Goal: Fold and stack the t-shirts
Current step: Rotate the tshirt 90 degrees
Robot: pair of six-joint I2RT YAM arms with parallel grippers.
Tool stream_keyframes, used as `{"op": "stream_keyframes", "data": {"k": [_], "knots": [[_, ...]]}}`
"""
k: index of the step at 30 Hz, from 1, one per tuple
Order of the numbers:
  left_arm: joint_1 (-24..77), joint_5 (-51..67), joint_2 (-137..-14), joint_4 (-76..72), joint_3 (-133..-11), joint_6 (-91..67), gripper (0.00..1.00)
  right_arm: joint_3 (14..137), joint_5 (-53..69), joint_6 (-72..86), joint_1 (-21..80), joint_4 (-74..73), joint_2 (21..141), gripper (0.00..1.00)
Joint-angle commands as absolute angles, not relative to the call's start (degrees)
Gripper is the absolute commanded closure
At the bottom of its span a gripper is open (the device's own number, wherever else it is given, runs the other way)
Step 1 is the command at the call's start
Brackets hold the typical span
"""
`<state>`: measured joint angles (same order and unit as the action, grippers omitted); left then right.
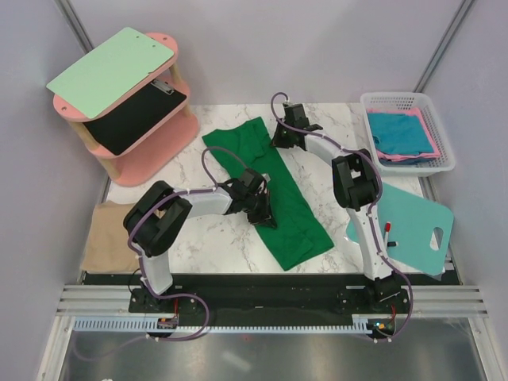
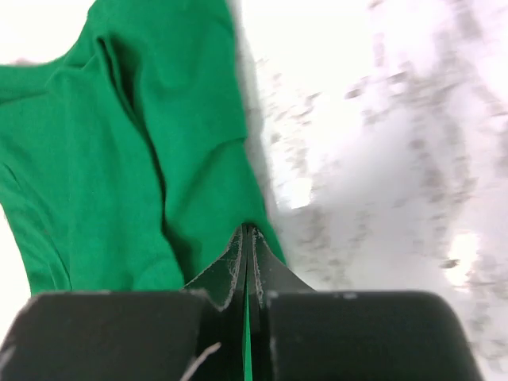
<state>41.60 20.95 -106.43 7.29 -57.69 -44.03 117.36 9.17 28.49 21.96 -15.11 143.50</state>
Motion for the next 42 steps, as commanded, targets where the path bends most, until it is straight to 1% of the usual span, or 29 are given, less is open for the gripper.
{"op": "stream_keyframes", "data": {"k": [1, 9, 12, 19, 22, 24, 25, 27, 28, 29, 31, 32, 33, 35, 36, 38, 39, 42], "knots": [[41.75, 15.31, -102.85, 15.02, -55.46, -43.86, 0.98, 117.42, 5.89, 29.44, 19.34, -17.75, 144.32, 1.00], [39.29, 9.41, -99.23, 24.42, -55.55, -38.59, 0.98, 116.63, 2.39, 29.27, 16.17, -20.56, 143.35, 1.00], [37.62, 7.31, -97.82, 27.06, -55.72, -36.65, 0.98, 114.36, 1.32, 29.27, 14.86, -20.83, 142.30, 1.00], [36.30, 6.85, -94.40, 29.62, -56.34, -33.14, 0.98, 111.27, 0.35, 30.06, 12.48, -20.57, 140.63, 1.00], [36.47, 8.43, -91.85, 28.92, -56.43, -31.91, 0.98, 111.18, 3.41, 29.80, 12.22, -17.94, 140.36, 1.00], [36.47, 9.57, -89.75, 27.69, -55.90, -31.64, 0.98, 110.57, 7.63, 29.53, 12.22, -14.70, 139.58, 1.00], [36.56, 9.49, -87.21, 27.51, -55.46, -31.90, 0.98, 110.22, 8.86, 29.71, 12.30, -13.63, 139.22, 1.00], [36.56, 9.32, -84.56, 26.99, -54.85, -32.17, 0.88, 109.26, 10.80, 29.97, 12.30, -11.44, 137.21, 1.00], [36.56, 9.06, -81.59, 26.72, -53.89, -32.86, 0.80, 108.99, 11.33, 29.97, 12.30, -11.25, 136.33, 1.00], [36.56, 8.97, -80.26, 26.46, -53.09, -33.22, 0.62, 108.64, 11.69, 29.88, 12.30, -11.16, 135.45, 1.00], [36.65, 8.79, -76.75, 25.58, -50.73, -34.01, 0.48, 106.71, 12.83, 29.97, 12.22, -11.07, 132.03, 1.00], [36.65, 8.88, -75.68, 25.32, -49.84, -34.27, 0.37, 105.66, 13.35, 30.14, 12.30, -11.07, 130.62, 1.00], [36.74, 9.22, -75.06, 25.23, -48.96, -34.45, 0.33, 102.69, 14.32, 30.23, 12.22, -11.07, 127.73, 1.00], [37.35, 9.58, -74.27, 25.14, -46.59, -34.98, 0.27, 98.63, 15.11, 30.76, 12.57, -10.81, 124.38, 1.00], [37.61, 9.75, -74.09, 25.05, -45.89, -35.24, 0.26, 94.18, 15.38, 30.59, 12.74, -10.20, 120.88, 1.00], [39.81, 9.41, -74.09, 25.05, -44.04, -36.12, 0.26, 90.02, 15.56, 29.62, 13.53, -10.55, 117.61, 1.00], [40.95, 8.45, -74.18, 25.14, -43.51, -36.38, 0.26, 85.74, 15.56, 29.53, 13.80, -10.55, 114.38, 1.00], [45.60, 7.12, -74.18, 25.14, -41.75, -38.58, 0.30, 78.08, 15.64, 28.74, 15.03, -10.90, 108.66, 1.00]]}}
